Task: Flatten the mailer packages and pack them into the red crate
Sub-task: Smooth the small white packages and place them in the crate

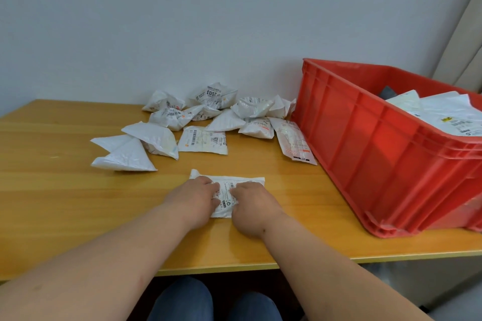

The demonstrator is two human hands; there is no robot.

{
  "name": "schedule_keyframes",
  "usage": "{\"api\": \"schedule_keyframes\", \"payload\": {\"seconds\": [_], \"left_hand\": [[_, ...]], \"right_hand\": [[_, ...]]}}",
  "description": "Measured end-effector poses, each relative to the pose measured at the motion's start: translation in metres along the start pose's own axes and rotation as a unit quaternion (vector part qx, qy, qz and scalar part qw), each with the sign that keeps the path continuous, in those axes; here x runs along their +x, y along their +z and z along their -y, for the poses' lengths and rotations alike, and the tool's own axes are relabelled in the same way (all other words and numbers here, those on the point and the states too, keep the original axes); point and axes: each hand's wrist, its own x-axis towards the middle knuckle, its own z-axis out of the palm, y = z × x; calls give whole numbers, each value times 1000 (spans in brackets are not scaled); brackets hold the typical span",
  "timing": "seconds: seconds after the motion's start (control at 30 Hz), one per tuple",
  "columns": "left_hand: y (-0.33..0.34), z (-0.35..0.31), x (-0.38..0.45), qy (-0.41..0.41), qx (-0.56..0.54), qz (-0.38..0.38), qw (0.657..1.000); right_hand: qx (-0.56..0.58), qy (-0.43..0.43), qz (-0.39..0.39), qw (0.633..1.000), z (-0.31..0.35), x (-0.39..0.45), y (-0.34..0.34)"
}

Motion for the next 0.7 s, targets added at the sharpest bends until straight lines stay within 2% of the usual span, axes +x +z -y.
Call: {"api": "schedule_keyframes", "payload": {"seconds": [0.13,0.2,0.27,0.57,0.7], "left_hand": [[-3,10,2,-7,-44,24,999],[-10,16,1,-14,-98,62,993],[-16,21,0,-9,-114,88,990],[-15,16,5,31,6,101,994],[-7,12,-2,16,24,102,994]], "right_hand": [[72,-5,-83,994,-18,-10,0],[70,6,-93,993,-21,-12,1],[44,13,-87,995,-20,-11,-1],[-131,5,11,991,0,-4,-20],[-123,0,34,992,2,-10,-15]]}}
